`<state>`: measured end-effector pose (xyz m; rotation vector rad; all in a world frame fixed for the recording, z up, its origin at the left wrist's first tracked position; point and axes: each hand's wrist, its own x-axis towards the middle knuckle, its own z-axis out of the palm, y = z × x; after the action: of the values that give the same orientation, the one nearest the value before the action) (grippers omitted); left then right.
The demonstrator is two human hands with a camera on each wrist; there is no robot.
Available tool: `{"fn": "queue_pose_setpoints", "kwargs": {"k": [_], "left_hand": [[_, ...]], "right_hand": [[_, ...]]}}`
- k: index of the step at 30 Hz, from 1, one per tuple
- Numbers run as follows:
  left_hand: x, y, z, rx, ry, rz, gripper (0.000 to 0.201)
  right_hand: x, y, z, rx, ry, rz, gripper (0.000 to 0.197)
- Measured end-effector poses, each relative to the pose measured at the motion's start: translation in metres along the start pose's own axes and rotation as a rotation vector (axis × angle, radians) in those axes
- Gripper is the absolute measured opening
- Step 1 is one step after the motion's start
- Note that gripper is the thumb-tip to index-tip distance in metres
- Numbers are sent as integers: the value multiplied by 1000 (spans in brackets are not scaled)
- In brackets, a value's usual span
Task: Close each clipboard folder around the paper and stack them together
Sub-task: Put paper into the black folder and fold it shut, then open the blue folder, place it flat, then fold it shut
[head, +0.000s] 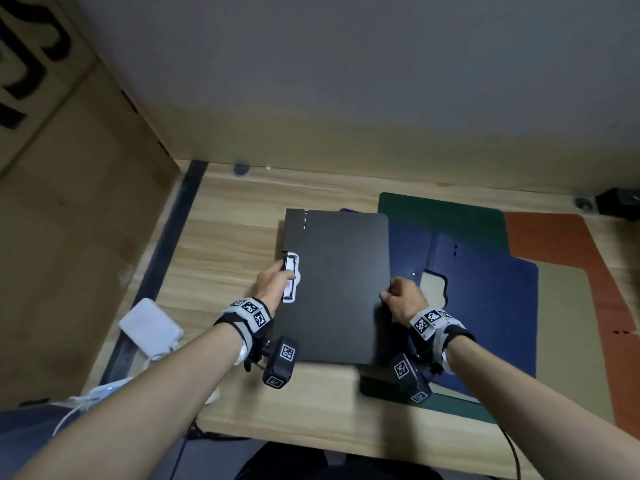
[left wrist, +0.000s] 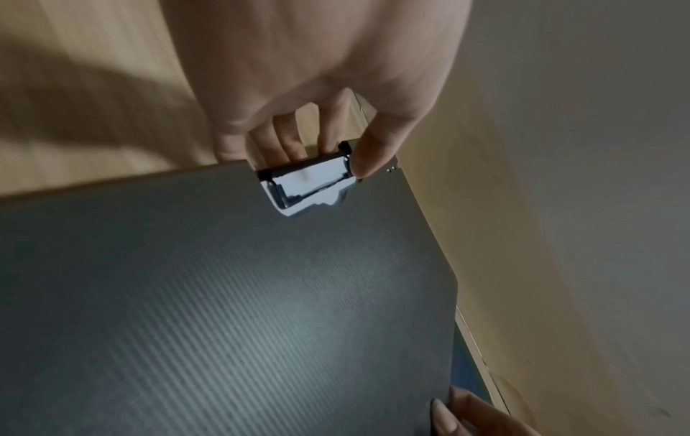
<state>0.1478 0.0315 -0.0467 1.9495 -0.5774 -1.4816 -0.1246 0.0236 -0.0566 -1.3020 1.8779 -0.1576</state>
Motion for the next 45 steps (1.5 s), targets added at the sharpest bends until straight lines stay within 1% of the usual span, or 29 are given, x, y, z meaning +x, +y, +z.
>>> {"fn": "queue_pose_setpoints", "kwargs": {"k": [1,3,6,9,10,11,14,16,19,21,23,24,27,28,30,32,34,37,39,40,42,44,45], "left_hand": [[5,5,-13,6,9,9,49],[13,14,-37,19,46,29,45],[26,21,-70,48,98,71,28],[39,22,-94,55,135,117,29],[42,21,-101,51,137,136,32],[44,20,-107,58,137,155,34],[54,17,-120,63,138,208,35],[60,15,-124,61,139,217,40],[65,14,-125,82,133,198,52],[66,14,-125,94,133,167,61],[63,15,-123,121,163,161,69],[59,18,-120,132,172,180,69],[41,28,-101,194,162,266,58],[37,29,-93,220,134,291,56],[27,32,-71,261,33,315,52],[16,34,-45,293,-77,299,47],[4,36,-18,302,-154,259,45],[-10,29,16,338,-189,175,50],[-16,18,34,356,-162,117,54],[-18,14,40,359,-130,95,53],[-14,13,40,321,-35,68,43],[-9,7,33,269,44,22,26],[0,0,27,266,75,0,20]], "right_hand": [[1,-13,10,15,1,-11,25],[5,-35,31,34,-12,-24,27],[12,-63,59,73,-49,-32,26],[17,-84,81,3,-76,-73,15],[19,-90,87,-8,-77,-82,15],[21,-95,92,-13,-76,-93,17],[27,-109,105,-54,-57,-124,45],[29,-114,111,-104,-37,-133,53],[30,-119,112,-152,-17,-170,49],[33,-121,112,-128,-15,-188,39],[35,-120,110,-61,-35,-219,31],[35,-117,108,-29,-45,-239,29],[27,-102,92,44,-54,-290,25],[23,-94,84,53,-48,-294,25],[13,-70,66,33,-21,-299,25],[3,-42,46,-14,31,-299,24],[-7,-12,25,-73,95,-294,26],[-23,29,1,-140,179,-303,35],[-32,51,-10,-161,181,-279,44],[-36,58,-14,-177,158,-277,51],[-42,61,-11,-168,105,-284,69],[-52,57,-2,-144,43,-313,93],[-54,55,5,-161,31,-316,105]]}}
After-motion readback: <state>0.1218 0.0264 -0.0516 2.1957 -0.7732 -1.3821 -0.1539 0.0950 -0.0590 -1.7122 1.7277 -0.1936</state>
